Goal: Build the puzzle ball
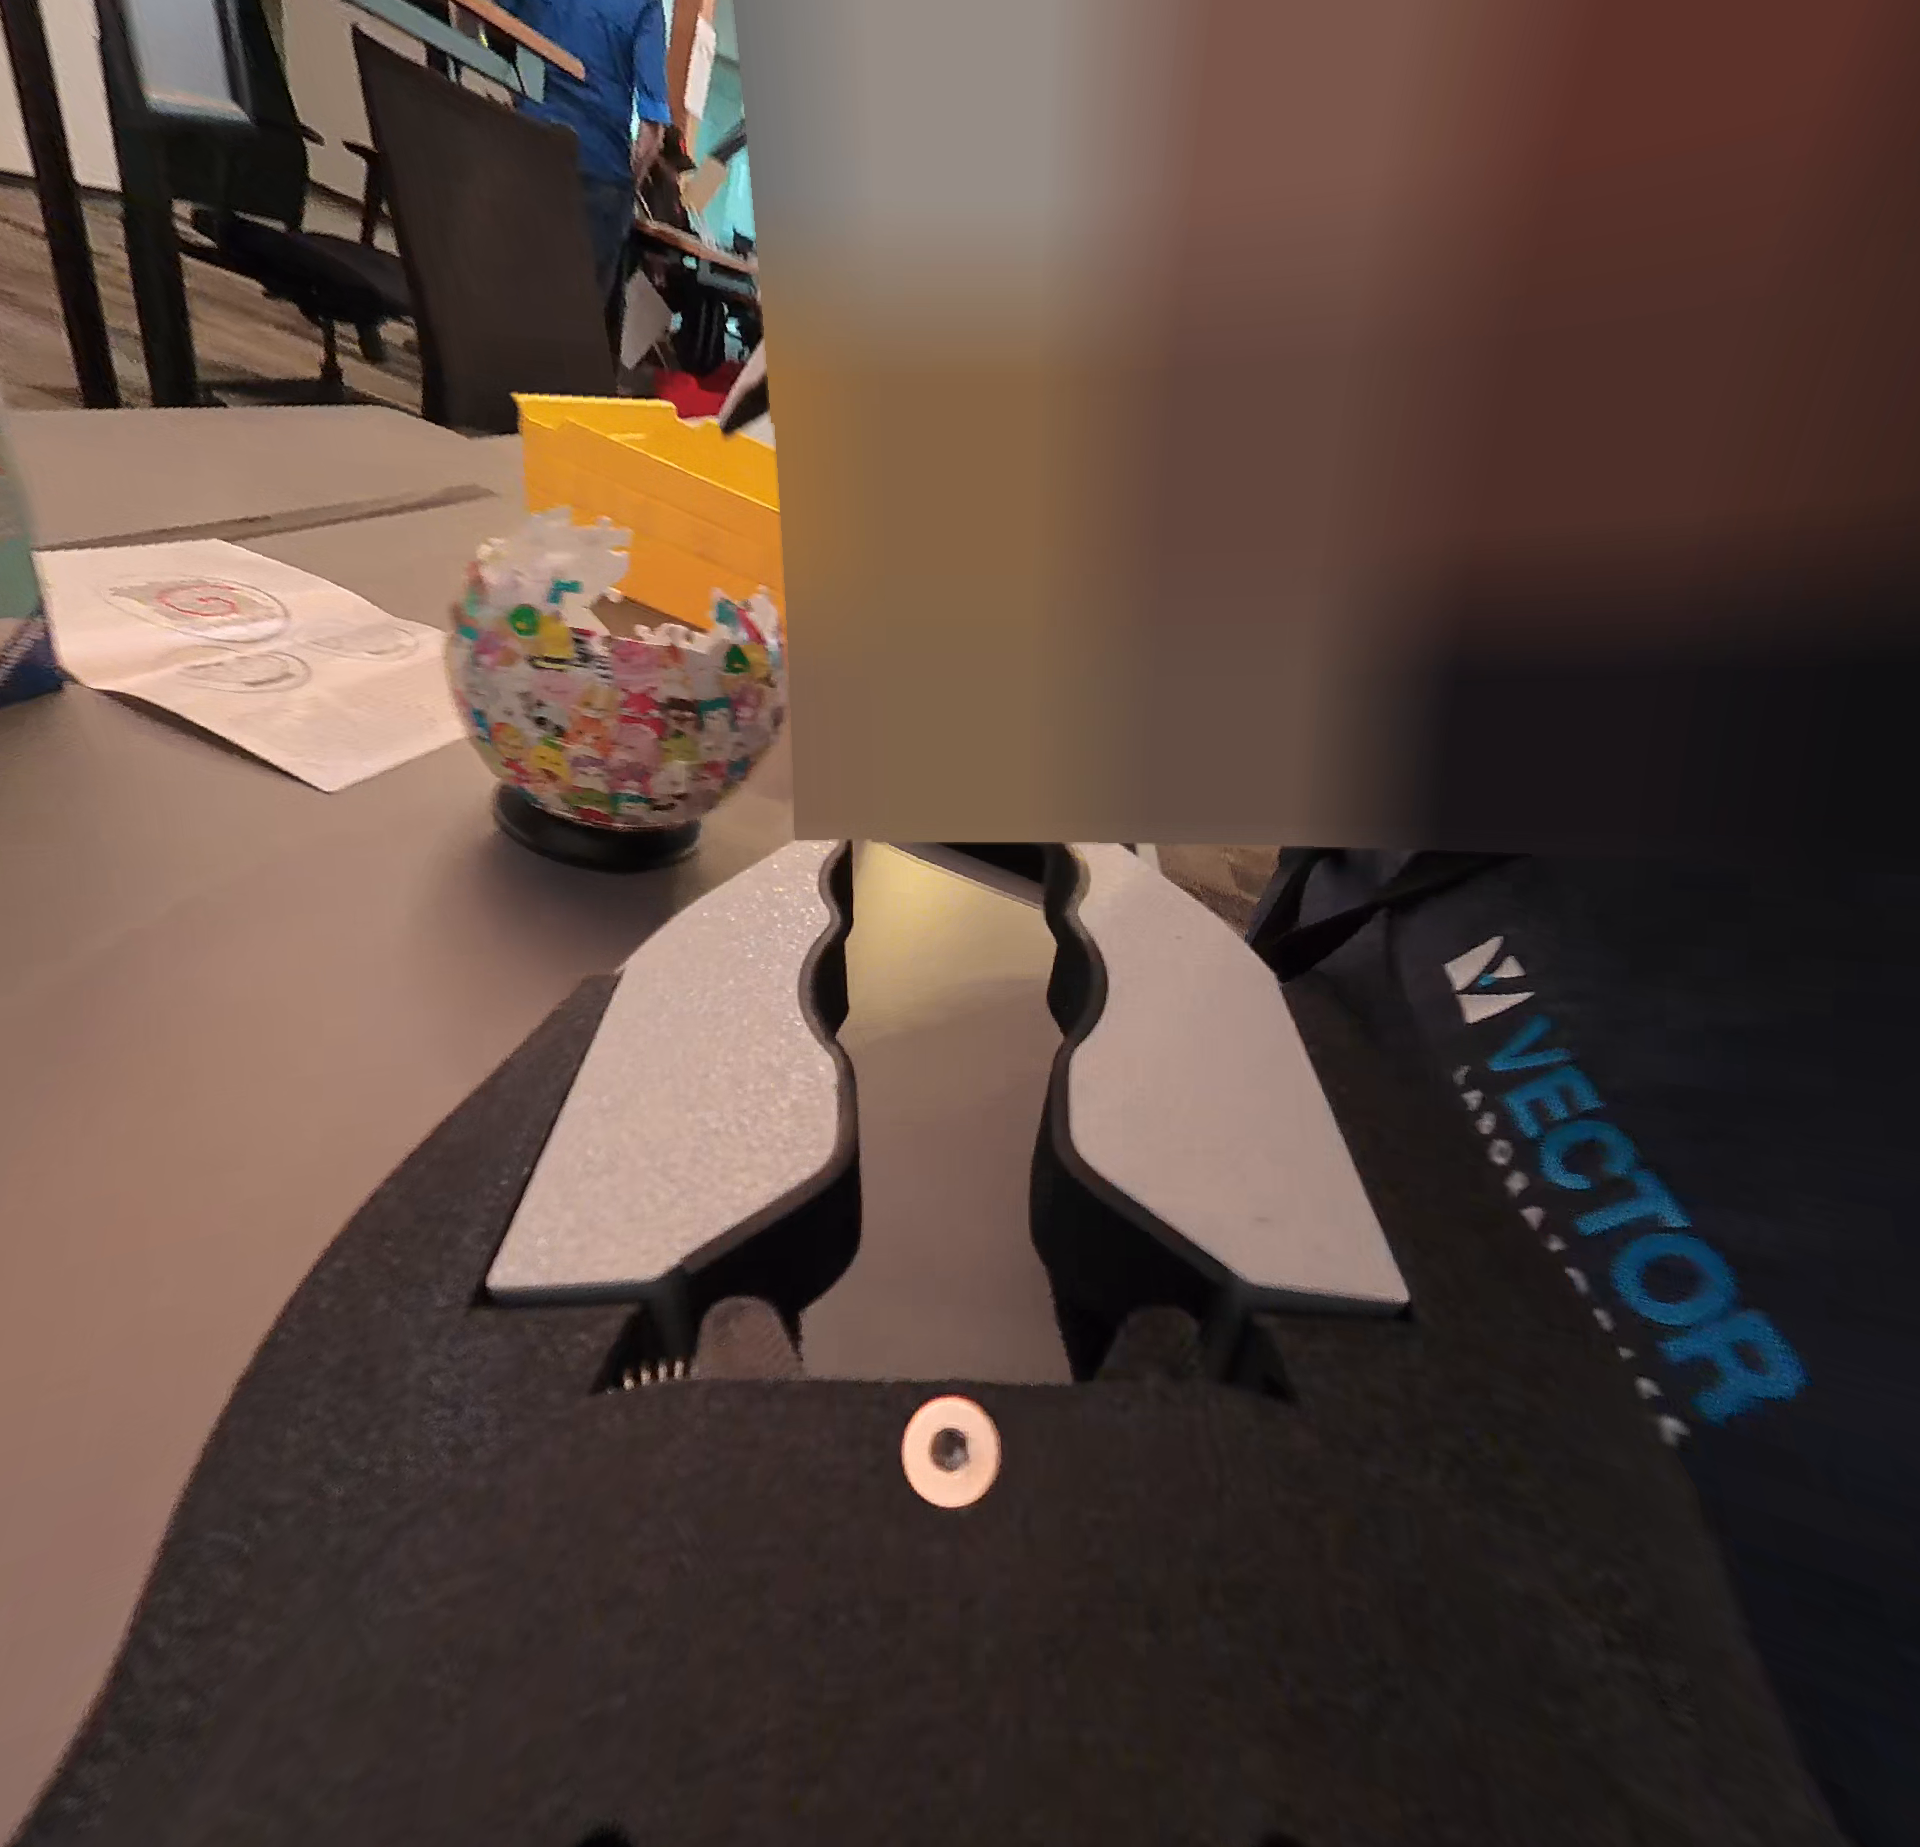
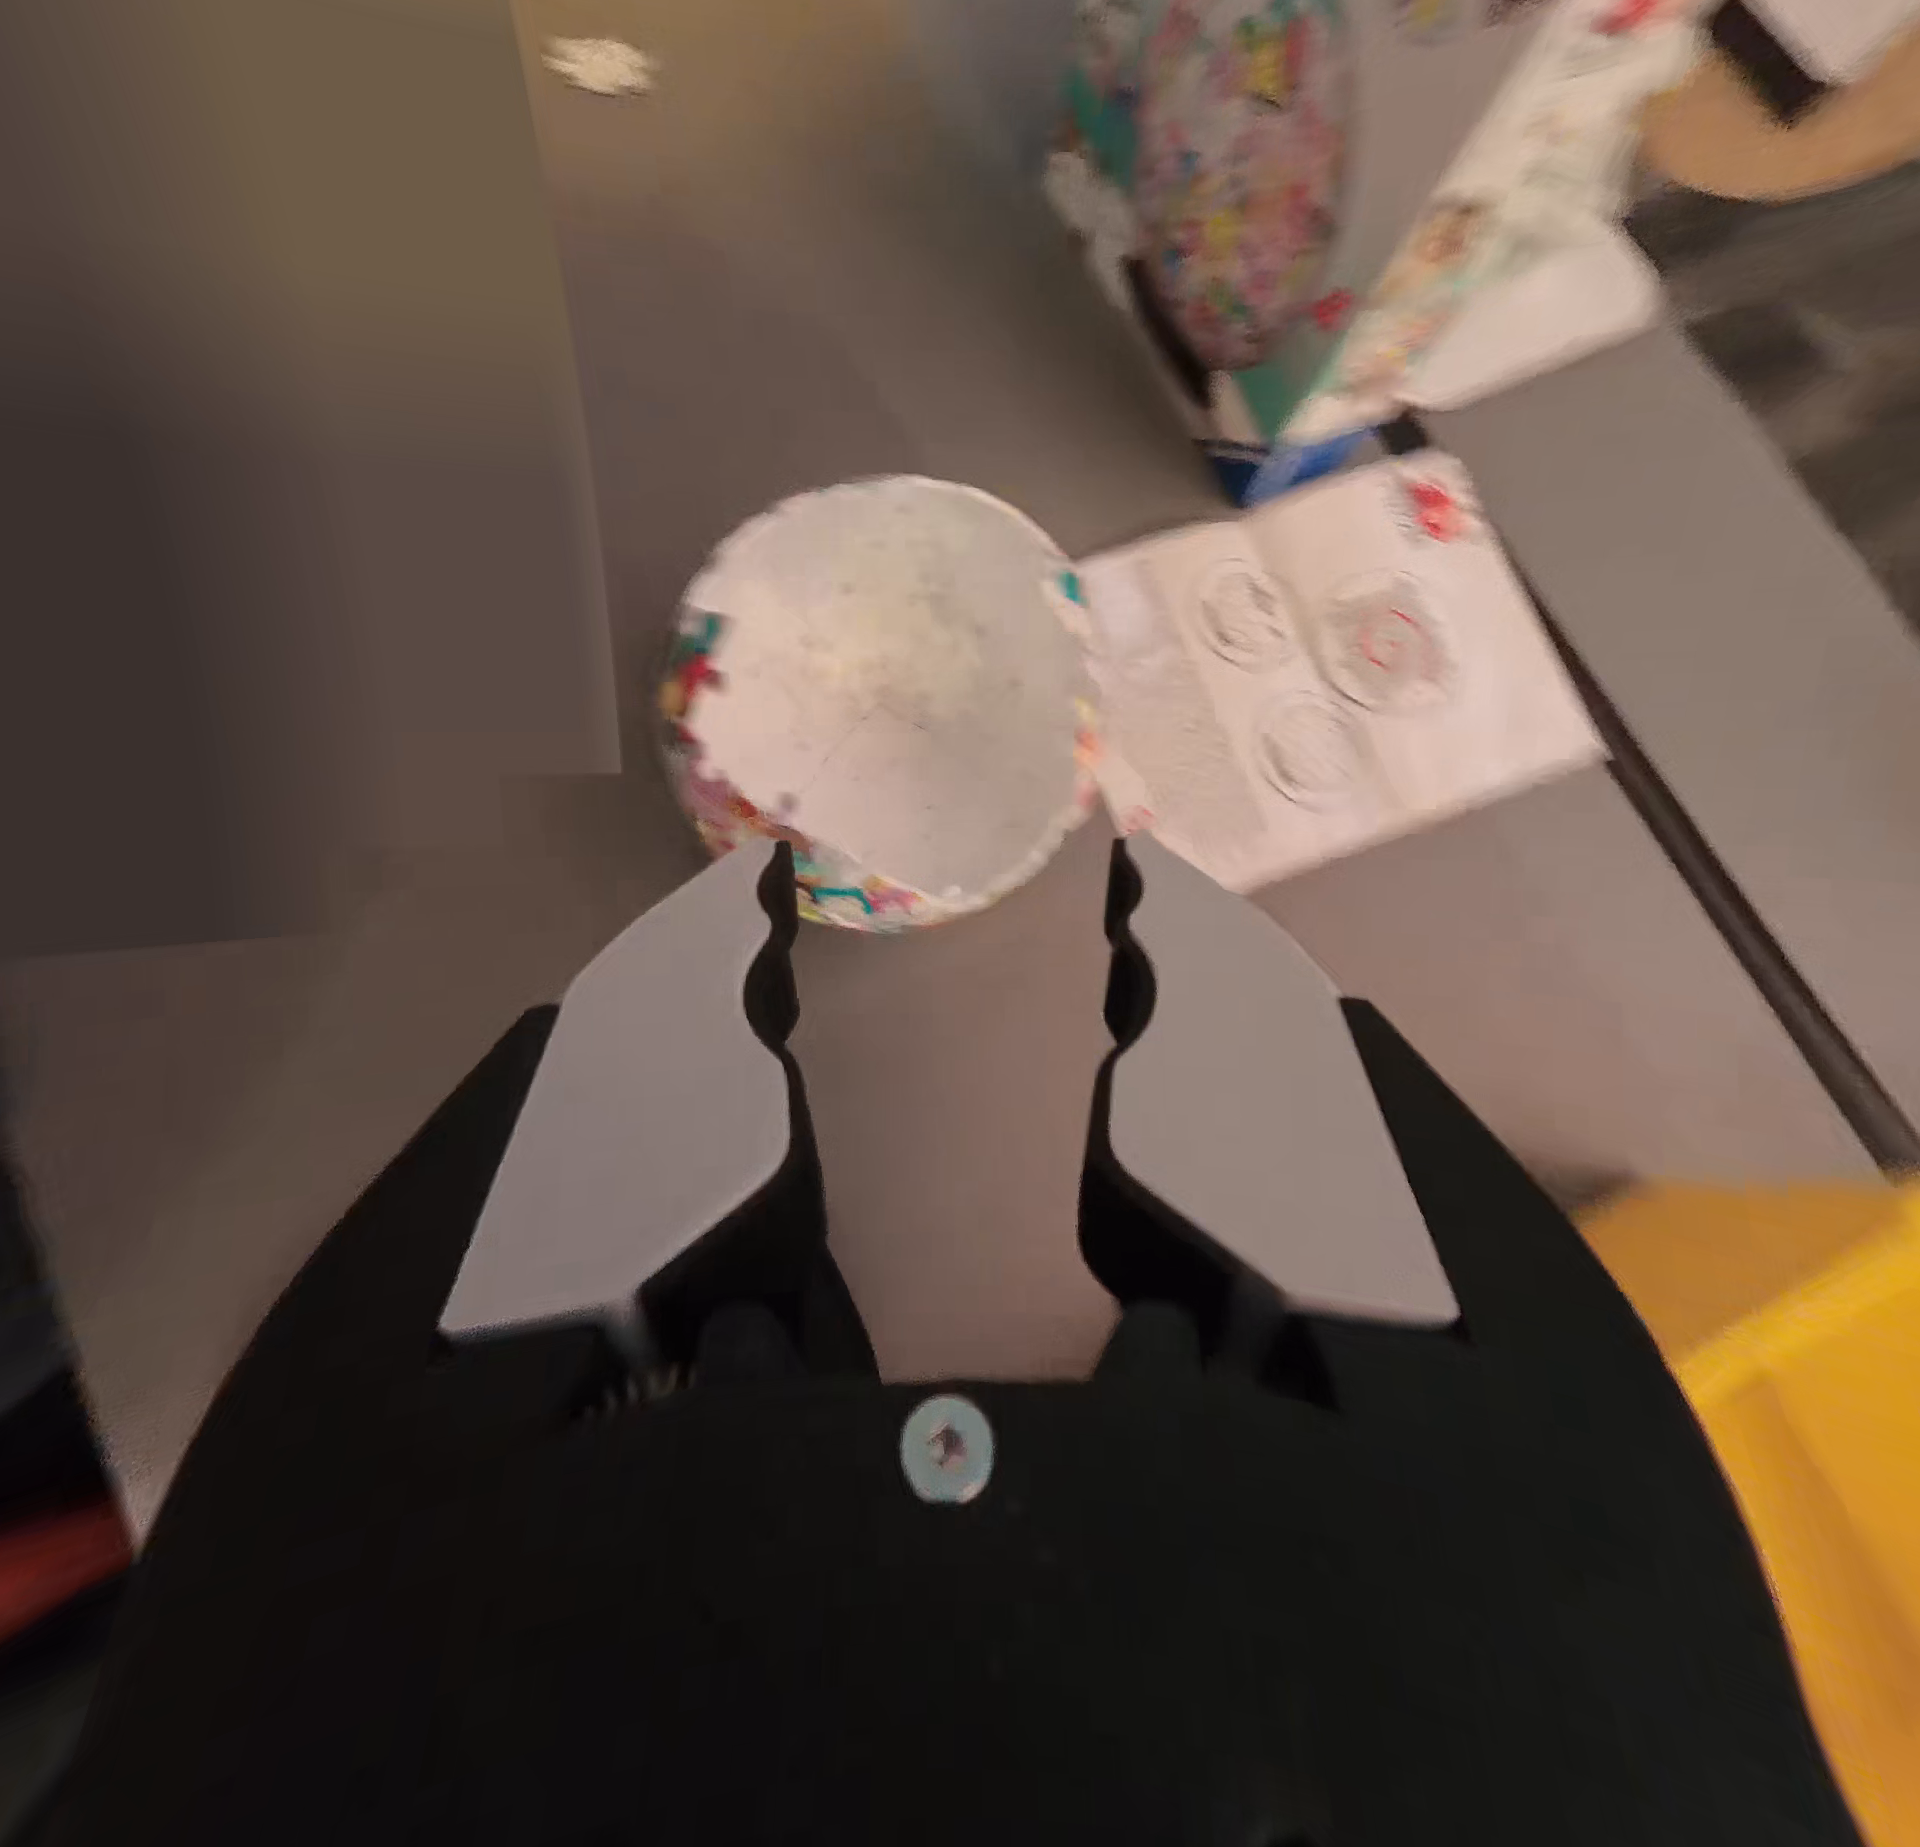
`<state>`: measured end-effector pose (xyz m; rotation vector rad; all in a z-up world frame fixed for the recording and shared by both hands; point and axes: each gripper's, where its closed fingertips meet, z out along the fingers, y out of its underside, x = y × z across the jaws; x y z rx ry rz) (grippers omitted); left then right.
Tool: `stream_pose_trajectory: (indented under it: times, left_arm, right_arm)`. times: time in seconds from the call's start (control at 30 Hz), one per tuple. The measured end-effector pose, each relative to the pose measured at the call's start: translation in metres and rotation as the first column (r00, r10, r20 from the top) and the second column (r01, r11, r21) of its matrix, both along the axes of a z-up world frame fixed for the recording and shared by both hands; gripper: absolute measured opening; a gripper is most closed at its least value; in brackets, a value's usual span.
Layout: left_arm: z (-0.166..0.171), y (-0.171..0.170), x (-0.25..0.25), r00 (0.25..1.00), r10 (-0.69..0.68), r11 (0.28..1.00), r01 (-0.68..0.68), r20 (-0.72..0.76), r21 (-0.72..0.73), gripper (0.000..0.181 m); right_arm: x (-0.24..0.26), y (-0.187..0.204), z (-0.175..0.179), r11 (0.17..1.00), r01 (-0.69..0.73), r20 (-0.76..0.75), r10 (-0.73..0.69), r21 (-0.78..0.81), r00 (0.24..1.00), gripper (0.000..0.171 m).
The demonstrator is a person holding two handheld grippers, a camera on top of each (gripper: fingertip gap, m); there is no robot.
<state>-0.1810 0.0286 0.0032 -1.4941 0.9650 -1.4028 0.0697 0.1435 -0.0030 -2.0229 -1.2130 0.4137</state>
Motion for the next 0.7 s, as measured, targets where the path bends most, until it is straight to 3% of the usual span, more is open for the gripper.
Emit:
stream_pose_trajectory:
  times: [0.07, 0.13, 0.23, 0.4, 0.57, 0.7]
  left_arm:
    - [0.005, -0.011, 0.005, 1.000, -0.010, 1.000, 0.010, -0.001, 0.004, 0.035]
    - [0.008, -0.019, 0.009, 1.000, -0.006, 1.000, 0.006, -0.004, 0.006, 0.035]
    - [0.011, -0.025, 0.016, 1.000, 0.026, 0.999, -0.026, -0.016, 0.042, 0.035]
    - [0.007, -0.037, 0.029, 0.996, 0.072, 0.995, -0.068, -0.053, 0.077, 0.037]
    - [-0.016, -0.047, 0.041, 0.978, 0.144, 0.982, -0.122, -0.149, 0.144, 0.039]
    - [-0.033, -0.045, 0.044, 0.961, 0.215, 0.961, -0.177, -0.172, 0.211, 0.040]
  right_arm:
    - [0.020, -0.001, 0.002, 0.984, 0.145, 0.121, -0.157, 0.108, 0.980, 0.059]
    - [0.047, -0.001, 0.006, 0.925, 0.294, 0.242, -0.351, 0.242, 0.905, 0.058]
    - [0.061, -0.011, 0.013, 0.841, 0.376, 0.277, -0.496, 0.389, 0.823, 0.056]
    - [0.064, -0.033, 0.007, 0.802, 0.384, 0.292, -0.543, 0.457, 0.787, 0.054]
    - [0.068, -0.050, -0.001, 0.816, 0.374, 0.314, -0.531, 0.440, 0.787, 0.054]
    - [0.058, -0.055, -0.006, 0.875, 0.302, 0.305, -0.426, 0.378, 0.852, 0.050]
